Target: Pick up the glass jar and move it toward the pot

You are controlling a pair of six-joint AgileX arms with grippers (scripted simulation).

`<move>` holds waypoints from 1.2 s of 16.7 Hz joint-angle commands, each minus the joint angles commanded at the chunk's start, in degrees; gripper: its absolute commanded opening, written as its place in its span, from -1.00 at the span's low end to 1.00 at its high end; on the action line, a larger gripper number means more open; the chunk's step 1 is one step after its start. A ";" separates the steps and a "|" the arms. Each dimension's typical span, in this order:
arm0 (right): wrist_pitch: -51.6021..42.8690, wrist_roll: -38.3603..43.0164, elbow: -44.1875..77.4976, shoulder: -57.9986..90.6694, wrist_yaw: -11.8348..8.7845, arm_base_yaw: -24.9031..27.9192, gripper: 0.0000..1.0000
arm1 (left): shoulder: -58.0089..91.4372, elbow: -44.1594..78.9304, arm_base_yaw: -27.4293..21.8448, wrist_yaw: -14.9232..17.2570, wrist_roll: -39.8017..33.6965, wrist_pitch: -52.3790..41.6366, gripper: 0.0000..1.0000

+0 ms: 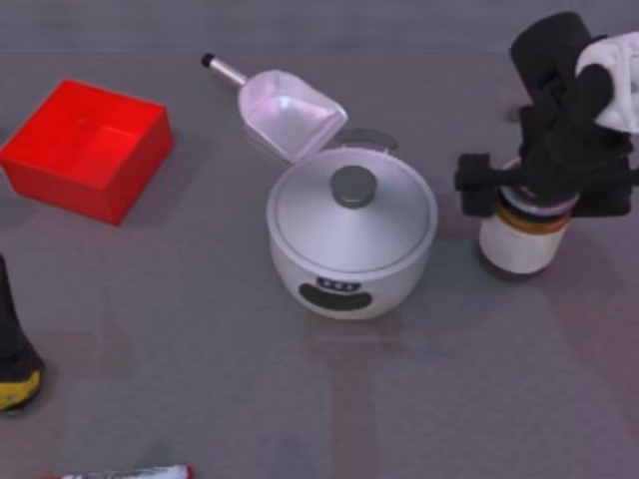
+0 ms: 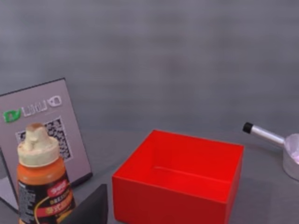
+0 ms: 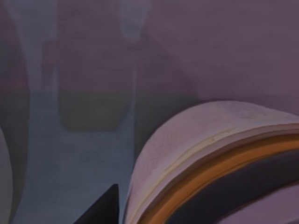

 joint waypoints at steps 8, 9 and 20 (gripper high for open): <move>0.72 -0.07 -0.38 0.53 -0.01 0.07 -0.40 | 0.00 0.00 0.00 0.00 0.00 0.00 1.00; 0.72 -0.07 -0.38 0.53 -0.01 0.07 -0.25 | 0.00 0.00 0.00 0.00 0.00 0.00 1.00; 0.72 -0.07 -0.38 0.53 -0.01 0.07 1.00 | 0.00 0.00 0.00 0.00 0.00 0.00 1.00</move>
